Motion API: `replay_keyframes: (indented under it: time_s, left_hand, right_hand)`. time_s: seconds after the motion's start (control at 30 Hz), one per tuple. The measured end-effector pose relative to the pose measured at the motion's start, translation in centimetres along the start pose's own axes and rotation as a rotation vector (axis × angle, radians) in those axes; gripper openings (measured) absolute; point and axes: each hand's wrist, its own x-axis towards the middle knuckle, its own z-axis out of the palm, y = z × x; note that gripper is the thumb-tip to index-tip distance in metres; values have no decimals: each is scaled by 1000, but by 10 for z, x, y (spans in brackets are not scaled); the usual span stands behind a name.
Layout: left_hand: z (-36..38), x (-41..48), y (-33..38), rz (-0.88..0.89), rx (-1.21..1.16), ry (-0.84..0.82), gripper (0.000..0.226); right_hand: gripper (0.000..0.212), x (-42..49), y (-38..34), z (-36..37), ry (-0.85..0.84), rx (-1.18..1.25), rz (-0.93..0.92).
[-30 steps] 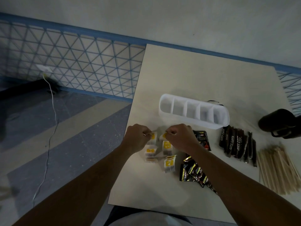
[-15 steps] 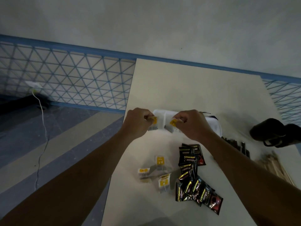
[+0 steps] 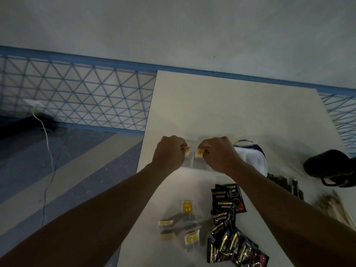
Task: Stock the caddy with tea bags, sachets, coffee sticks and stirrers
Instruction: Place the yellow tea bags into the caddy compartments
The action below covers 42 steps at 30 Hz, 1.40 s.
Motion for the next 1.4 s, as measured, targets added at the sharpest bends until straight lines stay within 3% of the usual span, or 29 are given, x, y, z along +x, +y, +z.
replay_keyframes:
  time_s: [0.33,0.87,1.03,1.4]
  left_hand:
    - [16,4,-1,2,114,-34,22]
    - [18,6,-4,36,131,28,24]
    - [19,9,-4,41,117,89,25]
    - [5,6,-10,136,56,79,21]
  right_hand:
    - [36,7,8,23,29,0,13]
    - [26,4,18,23,131,-64,-20]
    - [24,4,20,25,236,-35,-54]
    - [23,-7,21,25,237,-51,-64]
